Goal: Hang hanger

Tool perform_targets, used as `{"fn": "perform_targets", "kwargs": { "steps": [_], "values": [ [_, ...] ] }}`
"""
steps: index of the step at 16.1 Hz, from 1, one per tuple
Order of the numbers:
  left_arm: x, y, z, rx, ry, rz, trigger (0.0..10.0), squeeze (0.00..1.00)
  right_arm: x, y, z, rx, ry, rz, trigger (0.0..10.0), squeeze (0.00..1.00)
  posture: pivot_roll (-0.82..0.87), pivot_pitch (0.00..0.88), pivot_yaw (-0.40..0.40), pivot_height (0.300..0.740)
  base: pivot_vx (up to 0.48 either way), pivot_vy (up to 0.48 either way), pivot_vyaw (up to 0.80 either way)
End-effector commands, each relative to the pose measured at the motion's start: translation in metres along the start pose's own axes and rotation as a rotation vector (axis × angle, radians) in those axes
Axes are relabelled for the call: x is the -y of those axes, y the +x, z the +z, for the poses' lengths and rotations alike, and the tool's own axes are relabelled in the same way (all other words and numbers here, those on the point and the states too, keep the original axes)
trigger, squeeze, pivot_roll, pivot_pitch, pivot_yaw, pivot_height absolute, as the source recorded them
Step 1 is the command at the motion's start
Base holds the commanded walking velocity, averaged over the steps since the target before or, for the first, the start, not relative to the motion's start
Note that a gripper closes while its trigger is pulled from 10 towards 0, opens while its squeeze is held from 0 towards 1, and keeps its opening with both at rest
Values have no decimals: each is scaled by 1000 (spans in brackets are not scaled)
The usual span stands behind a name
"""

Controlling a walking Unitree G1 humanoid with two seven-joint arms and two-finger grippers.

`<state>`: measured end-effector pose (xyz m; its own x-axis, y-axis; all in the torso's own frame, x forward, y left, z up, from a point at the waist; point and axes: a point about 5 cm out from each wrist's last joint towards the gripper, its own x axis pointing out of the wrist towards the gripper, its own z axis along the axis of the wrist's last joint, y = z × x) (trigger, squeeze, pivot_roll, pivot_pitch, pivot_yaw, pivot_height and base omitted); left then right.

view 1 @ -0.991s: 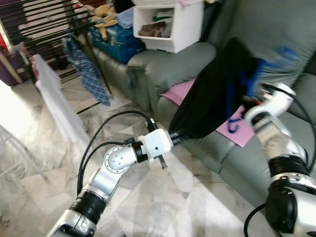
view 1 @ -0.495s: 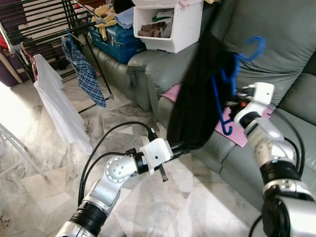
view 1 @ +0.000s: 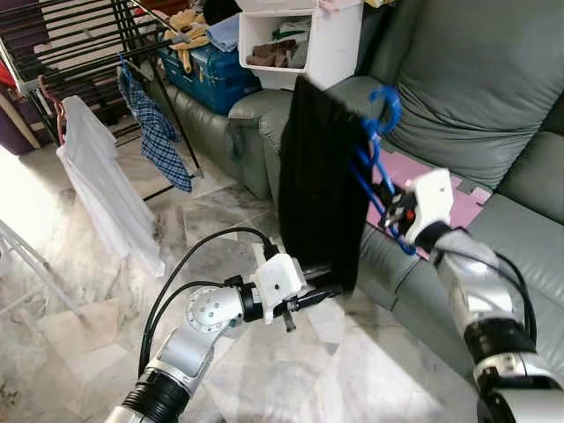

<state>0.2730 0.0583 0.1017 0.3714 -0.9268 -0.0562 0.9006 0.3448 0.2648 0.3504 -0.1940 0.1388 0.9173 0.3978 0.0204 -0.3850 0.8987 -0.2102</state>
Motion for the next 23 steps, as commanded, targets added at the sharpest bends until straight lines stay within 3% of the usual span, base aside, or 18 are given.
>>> {"fn": "perform_targets", "kwargs": {
  "steps": [1,2,4,19,20,21,22,23],
  "values": [
    [-7,-6,3,17,-15,64,10000,1000,1,4,18,93,-56,8,10000,0,-152,0,45,740,0,0,0],
    [-17,-12,4,17,8,135,10000,1000,-2,1,18,107,-77,57,10000,0,-151,0,46,740,0,0,0],
    [-20,-13,4,16,13,154,10000,1000,-4,1,18,109,-83,71,10000,0,-151,0,46,740,0,0,0],
    [-20,-13,4,16,13,154,10000,1000,-4,1,18,109,-83,71,10000,0,-151,0,46,740,0,0,0],
    [-28,-19,6,10,45,201,10000,1000,-7,-3,17,113,-90,126,10000,0,-151,0,46,740,0,0,0],
    [-67,-54,0,-149,309,300,10000,1000,-10,-22,3,28,-126,334,10000,0,-153,0,46,740,0,0,0],
    [-80,-69,-1,-217,418,318,10000,1000,-12,-31,-2,-15,-134,419,10000,0,-153,0,44,740,0,0,0],
    [-80,-69,-3,-227,429,316,10000,1000,-13,-31,-3,-20,-133,426,10000,0,-153,0,44,740,0,0,0]
  ]
}}
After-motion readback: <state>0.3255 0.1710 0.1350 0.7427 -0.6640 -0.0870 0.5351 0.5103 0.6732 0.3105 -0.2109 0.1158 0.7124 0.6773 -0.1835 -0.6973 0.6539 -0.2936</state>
